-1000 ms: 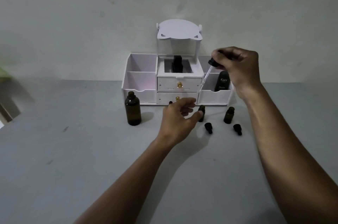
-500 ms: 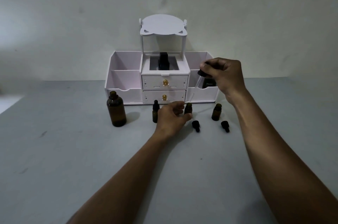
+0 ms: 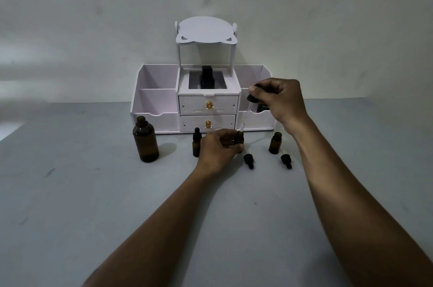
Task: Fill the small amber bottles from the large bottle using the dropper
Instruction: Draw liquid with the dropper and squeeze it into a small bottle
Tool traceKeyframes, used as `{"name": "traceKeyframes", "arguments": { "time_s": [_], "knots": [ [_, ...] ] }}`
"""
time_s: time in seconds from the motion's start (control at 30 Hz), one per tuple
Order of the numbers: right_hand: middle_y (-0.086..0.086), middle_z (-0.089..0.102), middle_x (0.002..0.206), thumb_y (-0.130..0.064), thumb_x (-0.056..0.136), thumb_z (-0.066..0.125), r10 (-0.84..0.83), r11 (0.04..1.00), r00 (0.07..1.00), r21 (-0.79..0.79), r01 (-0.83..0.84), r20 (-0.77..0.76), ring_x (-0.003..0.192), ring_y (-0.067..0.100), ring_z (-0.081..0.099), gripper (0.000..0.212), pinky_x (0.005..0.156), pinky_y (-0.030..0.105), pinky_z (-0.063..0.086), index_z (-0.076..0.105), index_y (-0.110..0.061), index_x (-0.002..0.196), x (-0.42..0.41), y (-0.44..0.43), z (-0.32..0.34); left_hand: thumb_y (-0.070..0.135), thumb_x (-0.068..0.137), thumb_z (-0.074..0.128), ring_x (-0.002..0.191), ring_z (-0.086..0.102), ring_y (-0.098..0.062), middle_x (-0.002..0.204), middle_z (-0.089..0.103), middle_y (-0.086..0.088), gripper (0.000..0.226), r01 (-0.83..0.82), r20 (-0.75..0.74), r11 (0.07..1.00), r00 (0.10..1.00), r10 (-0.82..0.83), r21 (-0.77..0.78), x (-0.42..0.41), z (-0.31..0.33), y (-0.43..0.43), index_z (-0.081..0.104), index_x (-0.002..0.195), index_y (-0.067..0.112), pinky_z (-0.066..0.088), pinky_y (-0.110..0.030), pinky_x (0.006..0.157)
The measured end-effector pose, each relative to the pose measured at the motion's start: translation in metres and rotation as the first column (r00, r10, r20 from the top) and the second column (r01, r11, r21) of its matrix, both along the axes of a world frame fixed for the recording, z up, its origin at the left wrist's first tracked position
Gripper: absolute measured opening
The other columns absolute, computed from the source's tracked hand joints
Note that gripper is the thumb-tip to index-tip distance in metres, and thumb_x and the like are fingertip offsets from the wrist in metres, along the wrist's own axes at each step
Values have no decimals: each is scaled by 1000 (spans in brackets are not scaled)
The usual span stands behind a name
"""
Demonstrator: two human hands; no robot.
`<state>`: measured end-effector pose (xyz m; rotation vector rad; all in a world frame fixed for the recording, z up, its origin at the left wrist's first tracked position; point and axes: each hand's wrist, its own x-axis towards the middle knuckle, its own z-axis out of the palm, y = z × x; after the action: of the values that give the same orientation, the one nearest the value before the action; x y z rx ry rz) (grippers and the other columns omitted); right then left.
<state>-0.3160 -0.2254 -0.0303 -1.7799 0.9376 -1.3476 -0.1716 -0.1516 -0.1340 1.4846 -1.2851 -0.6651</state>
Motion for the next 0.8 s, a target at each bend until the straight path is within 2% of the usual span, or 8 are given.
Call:
{"name": "traceKeyframes", "arguments": {
  "time_s": [0.07,0.2,0.33,0.5,0.63,0.8],
  "knots": [
    [8,77,81,-11,84,77,-6,1000,1000,-12,6,-9,76,21,77,4,78,43,63,77,-15,85,0,0,0,7,83,79,96,68,-3,115,74,-1,43,5,-4,1000,1000,-5,-3,0,0,1,69,125,11,48,-1,79],
    [8,77,79,-12,84,77,-17,999,999,-43,15,-44,75,21,76,1,77,44,63,77,-11,86,1,-1,-1,6,84,78,93,68,1,111,75,2,39,7,5,1000,1000,-7,-9,0,1,1,70,122,13,52,-10,88],
    [6,77,79,-13,84,77,-24,998,997,-64,19,-74,75,21,76,3,77,46,63,78,-10,85,1,-3,-2,4,84,77,87,66,7,105,75,3,37,3,2,1000,1000,-3,-11,0,0,0,71,120,12,48,-1,77],
    [8,76,78,-11,84,78,-24,997,997,-74,19,-73,76,25,76,3,76,50,62,77,-8,82,2,-6,-4,4,84,77,92,70,0,104,76,2,35,-5,-8,1000,1000,4,-25,0,-1,1,73,118,12,50,-5,82],
    [10,76,77,-10,83,78,-23,998,998,-63,19,-61,76,28,76,4,76,52,62,77,-7,81,2,-7,-4,3,84,76,89,70,1,99,75,4,35,5,-1,999,1000,-5,-34,0,0,2,73,117,12,50,-5,80],
    [8,77,81,-18,80,82,-32,999,997,-17,30,-75,80,27,76,10,78,52,62,79,-11,86,4,-6,-3,4,84,77,89,69,3,103,76,2,35,1,7,999,1000,0,-34,0,0,2,73,117,13,51,-5,82]
  ]
}}
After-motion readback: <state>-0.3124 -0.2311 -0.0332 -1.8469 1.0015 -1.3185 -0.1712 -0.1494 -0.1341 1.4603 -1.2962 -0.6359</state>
